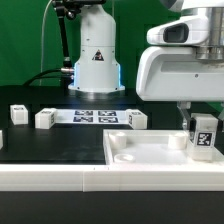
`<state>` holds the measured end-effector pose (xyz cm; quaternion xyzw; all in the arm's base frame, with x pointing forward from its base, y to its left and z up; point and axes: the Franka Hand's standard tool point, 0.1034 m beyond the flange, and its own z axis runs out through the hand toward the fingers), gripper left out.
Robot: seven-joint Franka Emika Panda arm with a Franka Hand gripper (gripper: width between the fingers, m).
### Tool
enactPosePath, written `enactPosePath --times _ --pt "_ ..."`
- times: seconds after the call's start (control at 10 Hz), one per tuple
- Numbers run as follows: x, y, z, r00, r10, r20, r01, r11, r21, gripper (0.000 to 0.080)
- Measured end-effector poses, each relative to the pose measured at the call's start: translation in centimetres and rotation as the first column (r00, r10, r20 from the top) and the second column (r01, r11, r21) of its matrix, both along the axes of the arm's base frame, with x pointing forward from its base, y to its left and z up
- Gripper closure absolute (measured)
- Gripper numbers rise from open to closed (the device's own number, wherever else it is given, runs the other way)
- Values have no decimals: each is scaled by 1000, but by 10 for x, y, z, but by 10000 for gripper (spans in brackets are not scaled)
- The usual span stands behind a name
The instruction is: Assemble one leg
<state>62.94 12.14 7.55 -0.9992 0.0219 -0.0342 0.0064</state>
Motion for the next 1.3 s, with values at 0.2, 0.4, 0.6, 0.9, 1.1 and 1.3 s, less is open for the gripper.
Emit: enactPosePath --times 0.2,0.4,0.6,0.9,1.1,1.3 --pt "0 0 0 1000 -31 -1 31 1000 4 510" --pt "0 -2 -1 957 -289 -8 289 957 19 509" --pt "2 -5 -1 902 -431 -4 431 902 35 509" --pt "1 -7 -2 751 -660 -19 660 750 46 509" --pt "-1 -7 -2 568 -822 -33 823 567 48 508" --pt "-3 -7 -3 396 -917 -40 918 394 47 508"
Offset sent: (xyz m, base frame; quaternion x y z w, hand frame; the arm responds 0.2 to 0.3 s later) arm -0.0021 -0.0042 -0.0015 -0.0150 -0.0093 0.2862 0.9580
